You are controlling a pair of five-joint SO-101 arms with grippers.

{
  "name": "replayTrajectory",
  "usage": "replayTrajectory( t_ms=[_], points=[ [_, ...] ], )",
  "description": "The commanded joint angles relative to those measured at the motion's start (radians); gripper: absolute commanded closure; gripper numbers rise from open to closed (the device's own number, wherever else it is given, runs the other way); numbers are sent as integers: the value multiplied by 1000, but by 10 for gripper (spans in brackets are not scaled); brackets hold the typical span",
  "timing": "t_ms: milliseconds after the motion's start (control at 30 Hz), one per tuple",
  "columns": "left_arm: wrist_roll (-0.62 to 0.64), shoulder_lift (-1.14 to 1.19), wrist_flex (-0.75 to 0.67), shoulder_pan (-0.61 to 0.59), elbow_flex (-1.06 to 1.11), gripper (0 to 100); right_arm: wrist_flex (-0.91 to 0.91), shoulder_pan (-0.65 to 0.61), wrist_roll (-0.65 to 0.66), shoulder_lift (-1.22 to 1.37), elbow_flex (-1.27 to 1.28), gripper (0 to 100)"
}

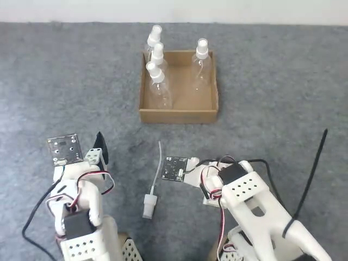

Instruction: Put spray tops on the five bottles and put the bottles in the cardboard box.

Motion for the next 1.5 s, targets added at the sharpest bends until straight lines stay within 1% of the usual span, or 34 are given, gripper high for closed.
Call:
replayTrajectory(
  t_ms=[0, 467, 500, 633, 733, 867, 1033, 1133, 1300, 1467],
  points=[
    [11, -17, -17, -3, -13, 809, -7, -7, 38, -13, -71, 722],
    [11, -17, -17, -3, -13, 809, -12, -7, 41, -15, -31, 730],
    [11, -17, -17, -3, -13, 809, -10, -7, 40, -19, -31, 749],
    [11, -17, -17, -3, -13, 808, -5, -7, 34, -27, -68, 884],
    [11, -17, -17, -3, -13, 808, -4, -5, 25, -27, -118, 934],
    [11, -17, -17, -3, -13, 808, -4, -13, -115, -27, -169, 938],
    [11, -17, -17, -3, -13, 808, -4, -15, -232, -27, -239, 939],
    [11, -17, -17, -3, -13, 808, -5, -16, -331, -27, -282, 937],
    [11, -17, -17, -3, -13, 808, -10, -64, -485, -28, -354, 935],
    [11, -17, -17, -3, -13, 808, -15, -137, -580, -28, -393, 935]
  ],
)
